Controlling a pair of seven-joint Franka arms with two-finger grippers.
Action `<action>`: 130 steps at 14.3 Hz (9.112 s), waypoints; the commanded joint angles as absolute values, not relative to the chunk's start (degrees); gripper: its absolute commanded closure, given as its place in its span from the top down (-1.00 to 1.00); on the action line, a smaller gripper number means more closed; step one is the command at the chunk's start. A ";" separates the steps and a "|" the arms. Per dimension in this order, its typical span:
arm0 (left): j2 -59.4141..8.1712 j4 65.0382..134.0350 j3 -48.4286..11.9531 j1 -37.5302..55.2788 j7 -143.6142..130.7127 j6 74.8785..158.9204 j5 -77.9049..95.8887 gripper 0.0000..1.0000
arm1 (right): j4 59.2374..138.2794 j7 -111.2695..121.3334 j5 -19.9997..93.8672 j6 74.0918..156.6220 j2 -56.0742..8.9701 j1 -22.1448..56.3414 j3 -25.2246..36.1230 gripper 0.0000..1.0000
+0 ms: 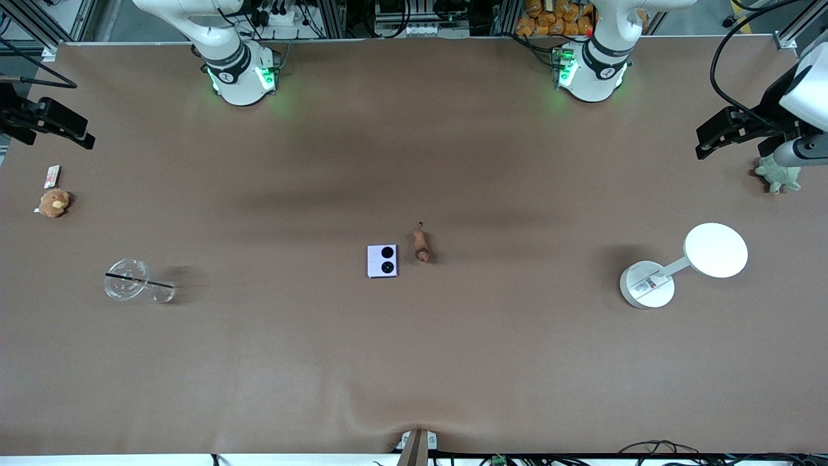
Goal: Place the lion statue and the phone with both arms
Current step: 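Reach the left gripper toward the brown lion figurine beside the phone, then lower the left gripper and close it on the lion figurine, then lift the lion figurine and carry it toward the white lamp, then lower the lion beside the lamp base while the right gripper reaches the phone, then grasp the white phone with the right gripper while the left gripper releases the lion, then lift the phone with the right gripper while the left gripper withdraws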
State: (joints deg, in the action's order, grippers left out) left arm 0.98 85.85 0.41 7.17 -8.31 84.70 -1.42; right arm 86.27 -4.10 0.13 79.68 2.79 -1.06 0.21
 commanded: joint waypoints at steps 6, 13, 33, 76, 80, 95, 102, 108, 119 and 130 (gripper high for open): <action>-0.61 85.16 -1.13 8.34 -8.96 83.67 -1.58 1.00 | 85.78 -4.83 0.44 79.10 2.55 -2.20 -0.26 1.00; -14.39 85.17 -9.58 18.34 -29.94 98.24 -2.37 1.00 | 85.78 -4.48 0.44 79.10 2.46 -2.29 -0.18 1.00; -47.89 78.13 -2.20 43.06 -57.48 129.19 -6.24 1.00 | 85.69 -4.31 0.44 79.01 2.55 -2.29 -0.18 1.00; -29.18 107.49 0.97 8.79 -8.63 137.72 -7.12 -1.00 | 81.74 -4.13 3.52 88.93 -17.47 17.83 -1.67 1.00; -29.27 108.54 0.88 8.00 -7.30 139.65 -7.12 -1.00 | 81.83 -4.04 3.60 96.93 -22.14 19.25 -1.67 1.00; -32.08 108.54 -0.08 6.06 -4.66 144.49 -3.44 -1.00 | 82.71 -25.40 3.78 122.08 -40.77 32.96 -1.67 1.00; -32.78 108.54 -0.44 5.98 -4.66 145.37 -3.34 0.99 | 82.79 -25.22 9.93 129.64 -46.40 33.92 -1.50 1.00; -28.49 107.93 -0.61 6.41 -4.83 141.43 -3.34 1.00 | 82.88 -25.22 9.84 130.69 -48.16 34.01 -1.41 1.00; -17.58 89.33 -3.16 6.33 -5.10 107.36 -3.34 1.00 | 84.37 -25.23 9.84 135.00 -49.48 35.07 -1.41 1.00; -3.18 80.24 -2.64 4.41 -5.27 87.90 -2.99 1.00 | 84.29 -25.14 9.76 131.68 -45.89 34.02 -0.62 -0.21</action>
